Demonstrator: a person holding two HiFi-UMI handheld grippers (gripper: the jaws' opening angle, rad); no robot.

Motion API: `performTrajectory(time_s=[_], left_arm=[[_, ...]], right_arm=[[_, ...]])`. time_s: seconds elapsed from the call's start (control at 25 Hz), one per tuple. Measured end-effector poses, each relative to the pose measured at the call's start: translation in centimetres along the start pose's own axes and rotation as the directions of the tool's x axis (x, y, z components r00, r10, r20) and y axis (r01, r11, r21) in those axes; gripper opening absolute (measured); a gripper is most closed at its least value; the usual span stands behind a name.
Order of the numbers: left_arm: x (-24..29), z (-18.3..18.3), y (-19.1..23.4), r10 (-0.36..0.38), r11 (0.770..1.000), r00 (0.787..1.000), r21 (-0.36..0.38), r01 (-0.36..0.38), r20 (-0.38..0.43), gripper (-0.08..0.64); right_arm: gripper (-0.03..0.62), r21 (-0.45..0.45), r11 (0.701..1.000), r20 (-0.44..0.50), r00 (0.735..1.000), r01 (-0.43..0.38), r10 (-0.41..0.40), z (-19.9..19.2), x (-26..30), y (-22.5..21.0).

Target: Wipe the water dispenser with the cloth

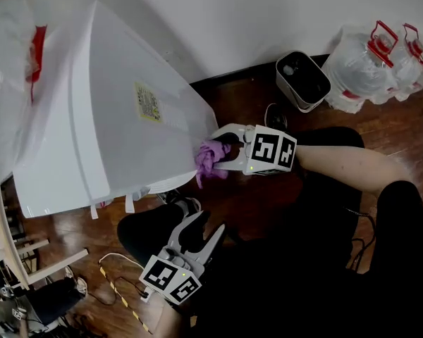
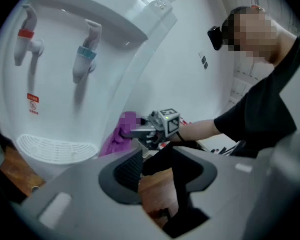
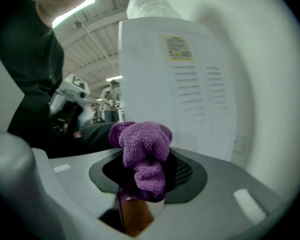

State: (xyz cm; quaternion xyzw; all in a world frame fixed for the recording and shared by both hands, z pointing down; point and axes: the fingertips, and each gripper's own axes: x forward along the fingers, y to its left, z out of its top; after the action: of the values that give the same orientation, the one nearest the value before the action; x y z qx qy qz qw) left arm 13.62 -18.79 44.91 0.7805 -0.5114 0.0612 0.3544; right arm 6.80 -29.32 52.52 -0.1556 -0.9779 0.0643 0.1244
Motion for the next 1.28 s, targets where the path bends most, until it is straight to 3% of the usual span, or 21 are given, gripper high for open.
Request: performTrajectory(time_s=[0.16, 0.32, 0.44, 0.52, 0.6, 0.72, 0.84, 0.96, 1.12, 1.28], left_arm=[[1.5, -2.0, 0.3, -0.018, 0.997, 0.996, 0.079, 0.025, -0.087, 0.206], [4.4, -3.5, 0.9, -0.074, 0.983, 0.978, 0.15, 0.104, -0.194, 0.206], [6.7, -4.6, 1.4, -0.103, 0.956, 0.956, 0.238, 0.171, -0.274, 0.206], [8.1, -4.6, 1.4, -0.123, 0.936, 0.955, 0.288, 0.202, -0.271, 0.206], [8.9, -4.7, 1.5, -0.139, 0.924, 0.96, 0.317, 0.214, -0.243, 0.206], [9.5, -5.3, 1.8, -0.149, 0.933, 0.96, 0.289, 0.215, -0.236, 0.201], [9.7, -6.6, 1.9, -0.16, 0.947, 0.954, 0.233, 0.22, -0.254, 0.201], [9.7, -7.9, 1.3, -0.177, 0.947, 0.948, 0.216, 0.238, -0.265, 0.201], [9.5, -8.6, 1.0, -0.186, 0.942, 0.94, 0.219, 0.254, -0.287, 0.201], [9.5, -8.7, 1.3, -0.162, 0.951, 0.945, 0.209, 0.226, -0.285, 0.201]], right_arm=[[0.183, 0.076, 0.965, 0.018, 0.967, 0.251, -0.253, -1.8, 0.3, -12.3], [0.183, 0.166, 0.907, 0.075, 0.912, 0.388, -0.404, -1.1, 1.1, -22.3], [0.183, 0.218, 0.877, 0.09, 0.886, 0.429, -0.456, -1.4, 1.1, -25.8], [0.183, 0.21, 0.896, 0.077, 0.907, 0.39, -0.413, -2.1, 1.4, -25.0], [0.183, 0.181, 0.937, 0.037, 0.95, 0.3, -0.311, -3.4, 2.0, -21.5], [0.183, 0.185, 0.975, -0.053, 0.992, 0.121, -0.113, -6.6, 2.7, -13.2], [0.183, 0.291, 0.956, -0.091, 0.995, -0.021, 0.05, -9.5, 3.1, -5.1], [0.183, 0.355, 0.931, -0.113, 0.984, -0.088, 0.136, -11.9, 3.8, -0.9], [0.183, 0.291, 0.956, -0.152, 0.985, -0.029, 0.077, -13.3, 4.3, -4.8], [0.184, 0.109, 0.981, -0.223, 0.965, 0.162, -0.135, -12.4, 5.1, -14.9]])
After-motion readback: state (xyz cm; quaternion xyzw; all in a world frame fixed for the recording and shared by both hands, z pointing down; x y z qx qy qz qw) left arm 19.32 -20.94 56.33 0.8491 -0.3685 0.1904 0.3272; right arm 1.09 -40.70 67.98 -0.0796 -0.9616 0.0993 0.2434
